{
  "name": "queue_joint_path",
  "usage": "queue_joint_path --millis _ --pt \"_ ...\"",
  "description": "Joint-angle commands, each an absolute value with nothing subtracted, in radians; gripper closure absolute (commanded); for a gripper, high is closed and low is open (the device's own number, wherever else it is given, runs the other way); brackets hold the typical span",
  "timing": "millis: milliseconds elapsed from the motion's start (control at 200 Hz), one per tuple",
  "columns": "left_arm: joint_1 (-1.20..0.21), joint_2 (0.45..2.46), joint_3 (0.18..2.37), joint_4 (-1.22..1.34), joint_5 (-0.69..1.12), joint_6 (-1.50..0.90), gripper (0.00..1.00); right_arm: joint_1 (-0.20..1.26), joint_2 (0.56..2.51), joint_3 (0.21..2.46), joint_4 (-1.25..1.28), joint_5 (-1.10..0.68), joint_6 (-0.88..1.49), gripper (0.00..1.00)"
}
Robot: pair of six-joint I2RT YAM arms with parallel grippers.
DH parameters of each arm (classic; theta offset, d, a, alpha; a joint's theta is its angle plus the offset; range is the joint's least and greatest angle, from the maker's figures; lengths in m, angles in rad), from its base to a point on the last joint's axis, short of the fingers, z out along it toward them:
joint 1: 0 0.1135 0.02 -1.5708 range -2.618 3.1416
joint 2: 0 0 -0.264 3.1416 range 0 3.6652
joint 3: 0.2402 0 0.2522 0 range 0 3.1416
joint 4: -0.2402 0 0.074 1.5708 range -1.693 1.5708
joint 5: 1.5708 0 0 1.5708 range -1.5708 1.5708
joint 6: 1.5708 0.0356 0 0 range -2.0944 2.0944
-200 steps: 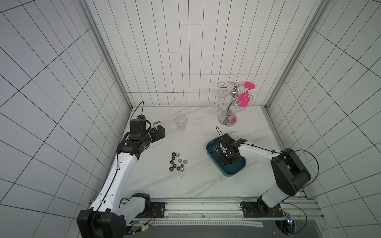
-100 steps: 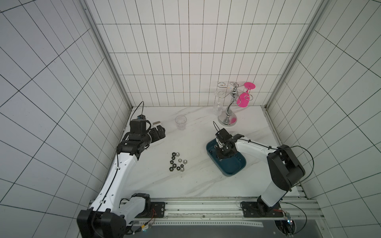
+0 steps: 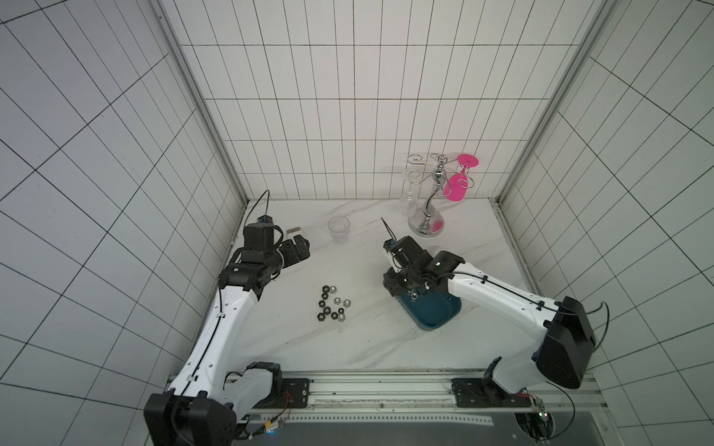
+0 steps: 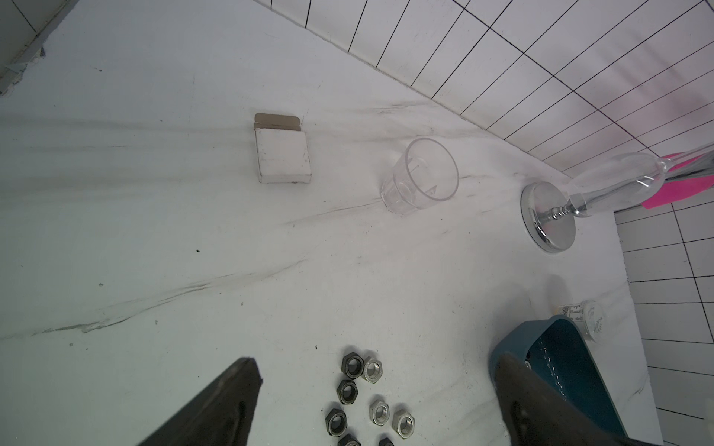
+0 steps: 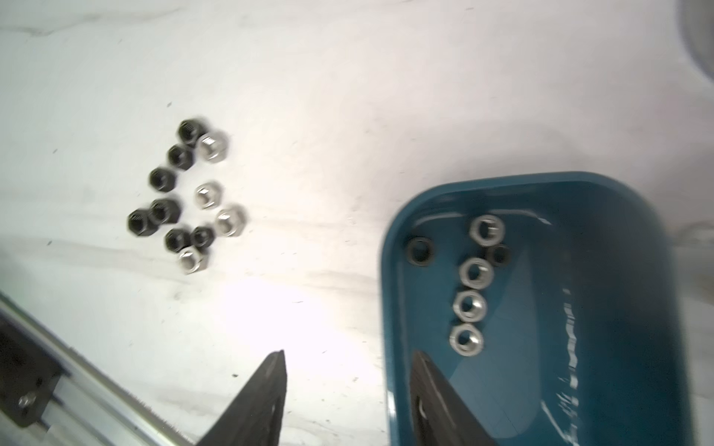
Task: Put the nuts on the desktop into the storage box
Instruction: Pick up the nut from the center of the board.
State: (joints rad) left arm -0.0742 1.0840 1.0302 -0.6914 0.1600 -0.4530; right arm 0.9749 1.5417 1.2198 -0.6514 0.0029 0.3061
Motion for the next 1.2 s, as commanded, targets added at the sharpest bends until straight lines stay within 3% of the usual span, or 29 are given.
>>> queue_joint_path --millis 0,220,525,1194 --pt "-0.079 1.068 1.039 -0.673 0.148 -0.449 0.02 1.060 1.633 1.240 -0.621 -0.011 0.327 0.44" --pt "-0.070 1.049 1.062 -0.704 0.120 -0.417 0.02 1.173 1.841 1.370 -0.616 -0.006 0.348 0.40" --pt "-0.048 1.039 1.049 -0.722 0.128 -0.385 0.01 1.208 2.059 1.540 -0.670 -0.021 0.357 0.38" --pt "0.003 1.020 1.074 -0.759 0.147 -0.364 0.02 1.203 2.140 1.686 -0.765 -0.069 0.349 0.42"
